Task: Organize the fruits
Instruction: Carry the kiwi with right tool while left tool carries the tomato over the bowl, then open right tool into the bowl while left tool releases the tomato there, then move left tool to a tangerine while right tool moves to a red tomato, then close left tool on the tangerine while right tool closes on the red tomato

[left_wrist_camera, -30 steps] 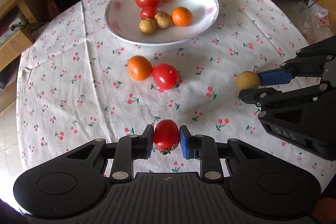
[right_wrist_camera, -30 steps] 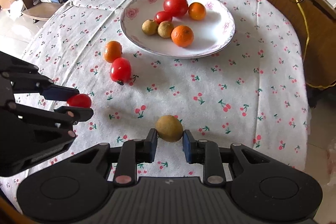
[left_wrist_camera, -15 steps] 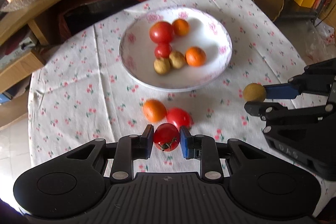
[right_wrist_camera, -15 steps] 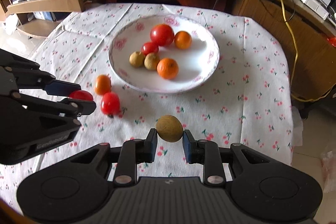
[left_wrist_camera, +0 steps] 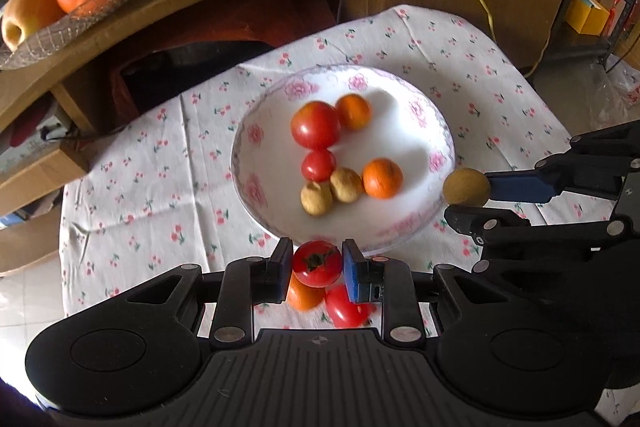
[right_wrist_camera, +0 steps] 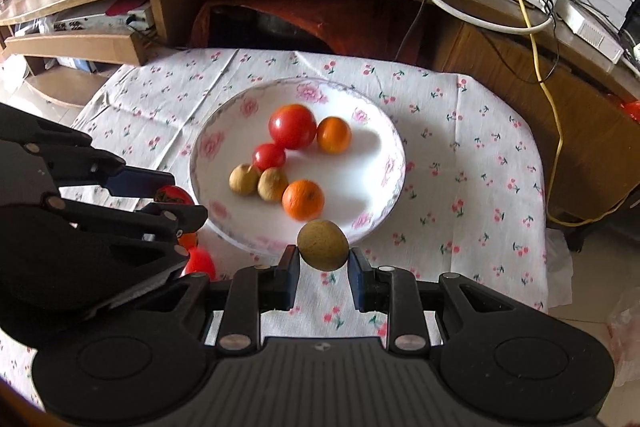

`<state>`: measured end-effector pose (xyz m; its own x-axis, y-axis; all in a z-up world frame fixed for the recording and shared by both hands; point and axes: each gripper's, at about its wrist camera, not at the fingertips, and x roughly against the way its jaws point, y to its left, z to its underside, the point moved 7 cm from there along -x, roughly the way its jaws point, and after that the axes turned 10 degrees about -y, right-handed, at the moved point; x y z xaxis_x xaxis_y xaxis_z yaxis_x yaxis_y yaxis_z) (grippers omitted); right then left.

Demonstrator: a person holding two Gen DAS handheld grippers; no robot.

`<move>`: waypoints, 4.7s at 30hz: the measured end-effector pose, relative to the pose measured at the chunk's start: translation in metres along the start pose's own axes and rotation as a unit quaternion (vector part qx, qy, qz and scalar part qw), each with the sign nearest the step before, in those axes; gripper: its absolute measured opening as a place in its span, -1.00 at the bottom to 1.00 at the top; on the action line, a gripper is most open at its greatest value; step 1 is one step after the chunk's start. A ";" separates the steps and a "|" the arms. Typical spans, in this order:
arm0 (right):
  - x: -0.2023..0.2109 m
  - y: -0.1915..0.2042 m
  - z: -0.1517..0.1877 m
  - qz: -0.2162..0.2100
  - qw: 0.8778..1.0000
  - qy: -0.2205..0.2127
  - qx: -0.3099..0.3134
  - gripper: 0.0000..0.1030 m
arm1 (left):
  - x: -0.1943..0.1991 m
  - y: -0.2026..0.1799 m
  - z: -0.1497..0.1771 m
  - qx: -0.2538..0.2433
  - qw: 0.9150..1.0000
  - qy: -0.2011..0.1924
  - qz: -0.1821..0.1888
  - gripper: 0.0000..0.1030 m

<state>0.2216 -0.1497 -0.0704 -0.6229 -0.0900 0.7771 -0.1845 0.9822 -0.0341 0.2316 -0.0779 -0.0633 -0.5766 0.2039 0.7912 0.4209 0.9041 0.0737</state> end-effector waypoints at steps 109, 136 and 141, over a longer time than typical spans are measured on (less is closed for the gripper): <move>-0.028 0.068 0.019 -0.039 0.998 0.024 0.036 -0.32 | 0.007 0.054 0.034 0.032 0.999 0.017 -0.011 0.09; -0.036 0.063 0.018 -0.038 0.998 0.048 0.027 -0.12 | 0.004 0.063 0.037 0.045 0.999 0.021 -0.009 0.16; -0.037 0.063 0.018 -0.073 0.995 0.058 -0.014 -0.11 | 0.005 0.064 0.037 0.046 0.999 0.020 -0.009 0.17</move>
<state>0.2195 -0.0878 -0.1121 -0.4977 -0.2147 0.8404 -0.2455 0.9641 0.1009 0.2298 -0.0054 -0.0776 -0.5548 0.1737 0.8136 0.3428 0.9388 0.0333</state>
